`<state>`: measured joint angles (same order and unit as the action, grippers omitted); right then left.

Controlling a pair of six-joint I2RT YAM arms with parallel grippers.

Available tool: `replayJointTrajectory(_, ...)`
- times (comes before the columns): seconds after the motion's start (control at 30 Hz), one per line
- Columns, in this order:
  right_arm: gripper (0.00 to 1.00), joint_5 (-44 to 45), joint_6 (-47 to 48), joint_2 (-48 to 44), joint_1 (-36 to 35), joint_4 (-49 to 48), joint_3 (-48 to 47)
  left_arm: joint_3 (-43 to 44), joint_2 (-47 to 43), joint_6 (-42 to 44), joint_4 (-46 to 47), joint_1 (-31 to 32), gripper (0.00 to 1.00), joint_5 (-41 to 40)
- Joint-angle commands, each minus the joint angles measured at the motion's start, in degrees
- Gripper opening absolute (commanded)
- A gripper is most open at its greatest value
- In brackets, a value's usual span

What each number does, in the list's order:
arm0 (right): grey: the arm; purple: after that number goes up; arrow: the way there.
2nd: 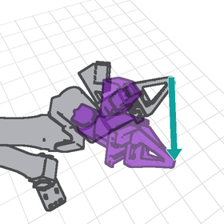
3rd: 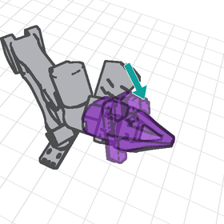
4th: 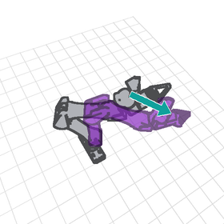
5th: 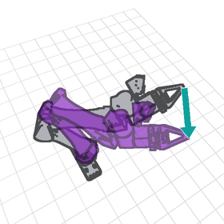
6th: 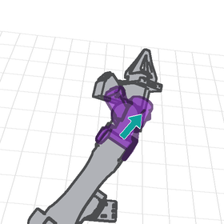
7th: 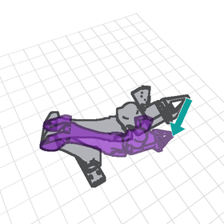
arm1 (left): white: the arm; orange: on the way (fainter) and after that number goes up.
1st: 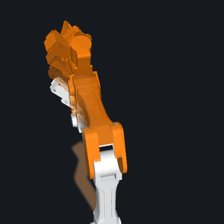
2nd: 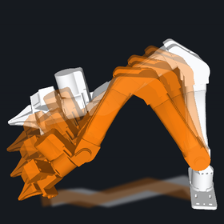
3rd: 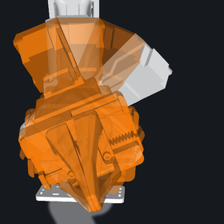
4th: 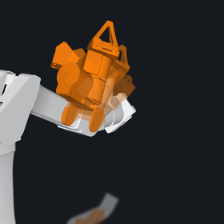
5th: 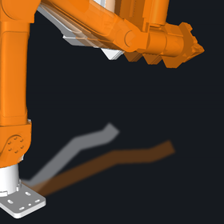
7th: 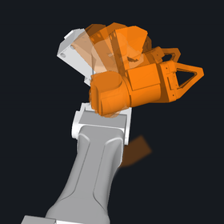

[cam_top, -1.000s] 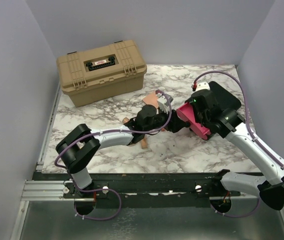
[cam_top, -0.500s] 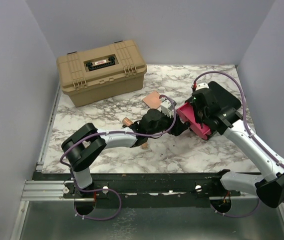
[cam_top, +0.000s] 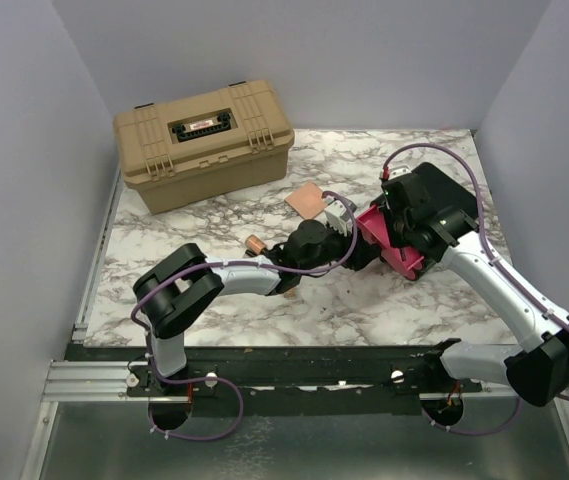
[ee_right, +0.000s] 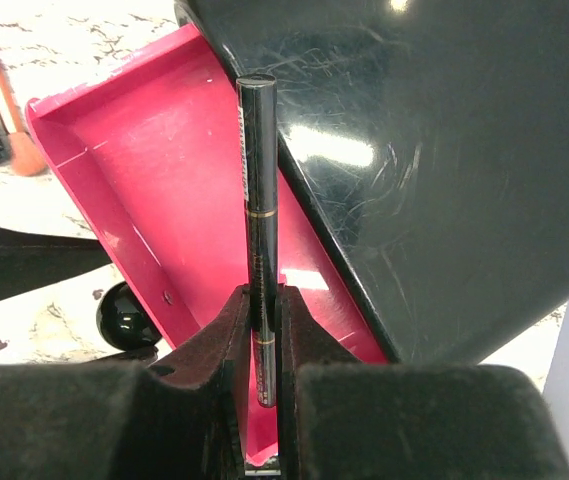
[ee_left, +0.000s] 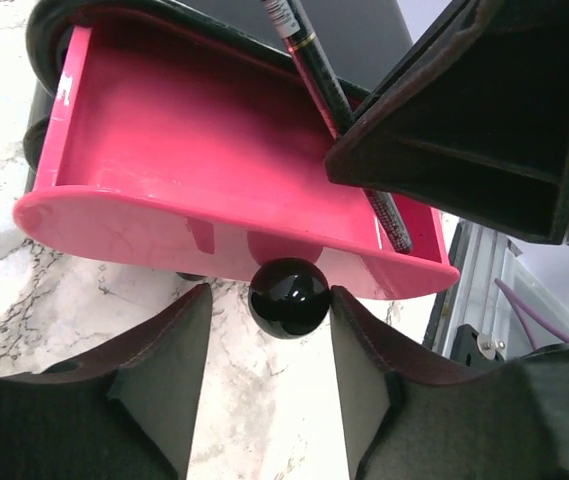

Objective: Organize the makeup
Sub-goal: Place the makeup brush in the drawer.

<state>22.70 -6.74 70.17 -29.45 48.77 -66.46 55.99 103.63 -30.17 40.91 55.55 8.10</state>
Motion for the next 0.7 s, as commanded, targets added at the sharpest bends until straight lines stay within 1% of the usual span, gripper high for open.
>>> replayJointTrajectory(0.0, 0.06, -1.1, 1.61, 0.36, 0.67, 1.8, 0.63, 2.1, 1.11, -0.67, 2.42, 0.35, 0.48, 0.49)
replayJointTrajectory(0.17, 0.13, -1.96, 2.44, -0.69, 0.62, 1.75, 0.66, 2.33, 1.14, -1.08, 2.43, 0.35, 0.38, 0.56)
replayJointTrajectory(0.23, 0.13, -3.16, 2.78, -1.35, 0.63, 1.97, 0.82, 2.46, 1.08, -1.2, 2.42, 0.35, 0.35, 0.61)
replayJointTrajectory(0.47, 0.16, -3.64, 2.88, -3.13, 0.67, 1.68, 1.15, 1.86, 0.36, -1.03, 2.42, 0.35, 0.29, 0.12)
replayJointTrajectory(0.67, 0.15, -3.69, 3.49, -3.15, 0.65, 1.68, 2.48, 1.24, -0.39, -1.07, 2.44, 0.35, 0.28, -0.02)
